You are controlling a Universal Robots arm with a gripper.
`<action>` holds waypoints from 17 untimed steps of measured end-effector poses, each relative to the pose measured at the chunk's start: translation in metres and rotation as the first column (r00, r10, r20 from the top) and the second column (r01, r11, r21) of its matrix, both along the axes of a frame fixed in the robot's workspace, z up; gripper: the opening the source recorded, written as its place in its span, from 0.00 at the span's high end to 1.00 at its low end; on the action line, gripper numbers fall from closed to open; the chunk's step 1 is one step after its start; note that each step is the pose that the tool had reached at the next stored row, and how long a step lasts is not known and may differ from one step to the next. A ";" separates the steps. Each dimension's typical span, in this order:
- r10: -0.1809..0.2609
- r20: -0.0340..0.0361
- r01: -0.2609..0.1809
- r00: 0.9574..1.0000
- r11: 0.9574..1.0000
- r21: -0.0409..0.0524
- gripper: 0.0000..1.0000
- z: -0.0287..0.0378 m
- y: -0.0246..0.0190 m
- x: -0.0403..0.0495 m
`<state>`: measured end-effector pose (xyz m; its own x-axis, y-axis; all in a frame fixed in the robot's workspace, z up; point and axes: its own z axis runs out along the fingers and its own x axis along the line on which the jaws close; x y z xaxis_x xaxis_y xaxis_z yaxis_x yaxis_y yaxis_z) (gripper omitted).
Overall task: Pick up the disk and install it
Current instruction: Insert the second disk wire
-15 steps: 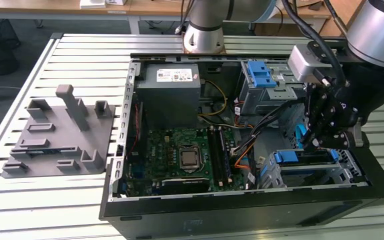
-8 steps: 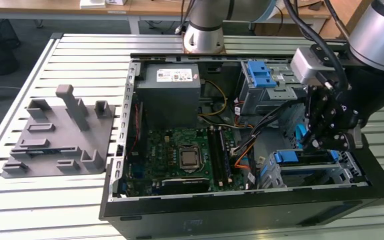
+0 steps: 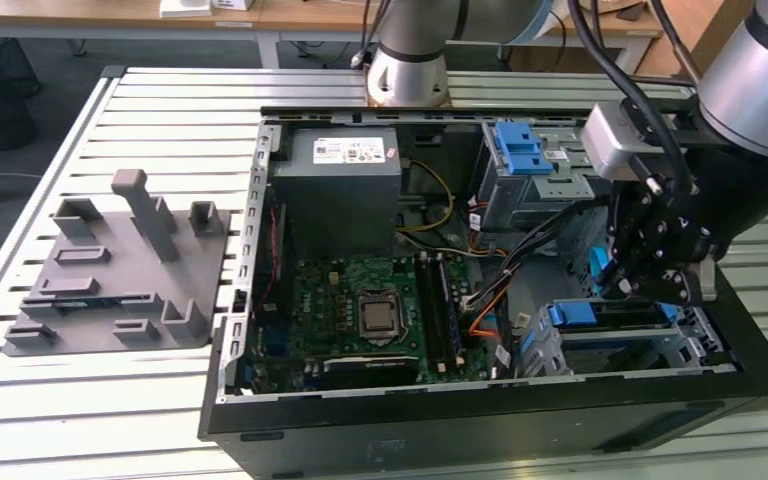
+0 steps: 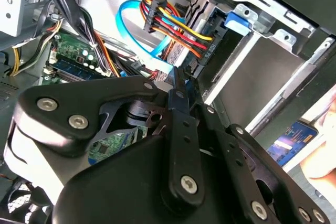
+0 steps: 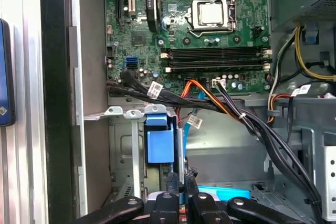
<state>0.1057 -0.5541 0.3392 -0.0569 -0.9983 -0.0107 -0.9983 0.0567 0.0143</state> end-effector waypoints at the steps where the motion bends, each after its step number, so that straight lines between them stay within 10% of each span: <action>1: 0.000 0.000 0.000 1.000 1.000 0.000 0.83 -0.0003 -0.0008 0.0000; 17: 0.000 0.000 0.000 1.000 1.000 0.000 0.83 -0.0038 -0.0036 0.0018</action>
<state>0.1076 -0.5577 0.3354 -0.0567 -0.9983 -0.0109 -0.9983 0.0566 0.0143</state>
